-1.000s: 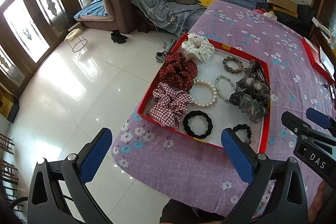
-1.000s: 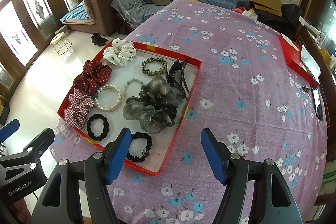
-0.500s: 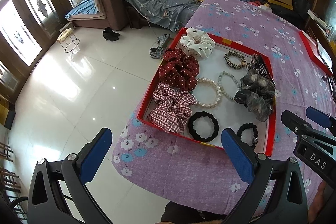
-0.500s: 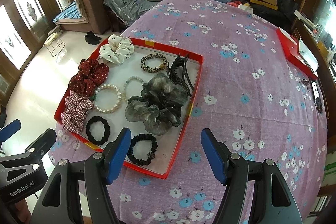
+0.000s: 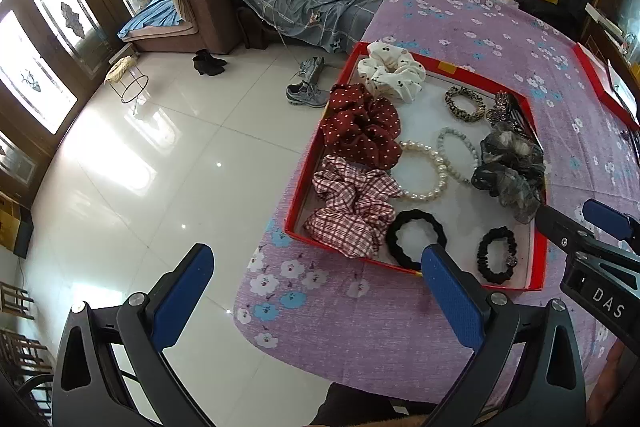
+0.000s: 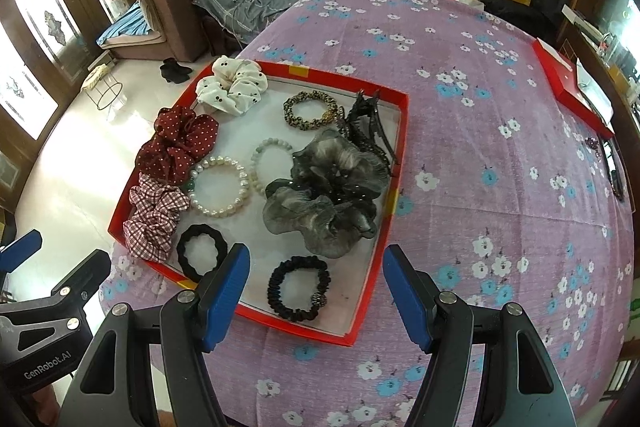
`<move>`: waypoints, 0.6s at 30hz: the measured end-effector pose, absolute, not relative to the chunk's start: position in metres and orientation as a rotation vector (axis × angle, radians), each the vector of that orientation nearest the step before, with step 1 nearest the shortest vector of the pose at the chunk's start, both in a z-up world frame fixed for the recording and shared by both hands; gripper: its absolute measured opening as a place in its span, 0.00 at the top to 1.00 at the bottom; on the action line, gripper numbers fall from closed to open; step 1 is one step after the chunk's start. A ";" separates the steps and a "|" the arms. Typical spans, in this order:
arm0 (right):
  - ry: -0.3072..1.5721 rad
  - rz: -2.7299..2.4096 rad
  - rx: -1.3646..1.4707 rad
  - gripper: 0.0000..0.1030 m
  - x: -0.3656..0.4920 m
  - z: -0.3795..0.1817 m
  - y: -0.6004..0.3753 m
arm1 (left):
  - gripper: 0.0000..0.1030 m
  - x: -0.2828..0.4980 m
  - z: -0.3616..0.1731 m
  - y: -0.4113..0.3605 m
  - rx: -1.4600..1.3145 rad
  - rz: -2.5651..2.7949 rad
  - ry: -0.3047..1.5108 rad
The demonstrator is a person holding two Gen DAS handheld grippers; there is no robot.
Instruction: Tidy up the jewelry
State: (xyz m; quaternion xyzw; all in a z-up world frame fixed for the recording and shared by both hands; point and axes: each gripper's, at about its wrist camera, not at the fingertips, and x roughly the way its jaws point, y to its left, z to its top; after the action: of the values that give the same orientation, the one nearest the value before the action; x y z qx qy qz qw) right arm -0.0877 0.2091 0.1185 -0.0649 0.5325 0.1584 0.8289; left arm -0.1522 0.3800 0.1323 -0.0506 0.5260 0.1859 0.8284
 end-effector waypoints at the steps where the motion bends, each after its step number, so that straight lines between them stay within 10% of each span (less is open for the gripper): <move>1: 1.132 0.338 -0.137 0.29 -0.088 0.118 0.211 | 0.00 -0.152 0.132 0.382 -0.107 0.396 1.119; 18: 1.155 0.391 -0.158 0.29 -0.086 0.113 0.209 | 0.00 -0.155 0.130 0.373 -0.128 0.433 1.136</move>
State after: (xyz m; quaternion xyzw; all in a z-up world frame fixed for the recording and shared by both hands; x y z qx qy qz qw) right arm -0.0859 0.2094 0.1125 -0.0743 0.5418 0.1835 0.8168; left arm -0.1553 0.3728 0.1302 -0.0599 0.5335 0.2032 0.8188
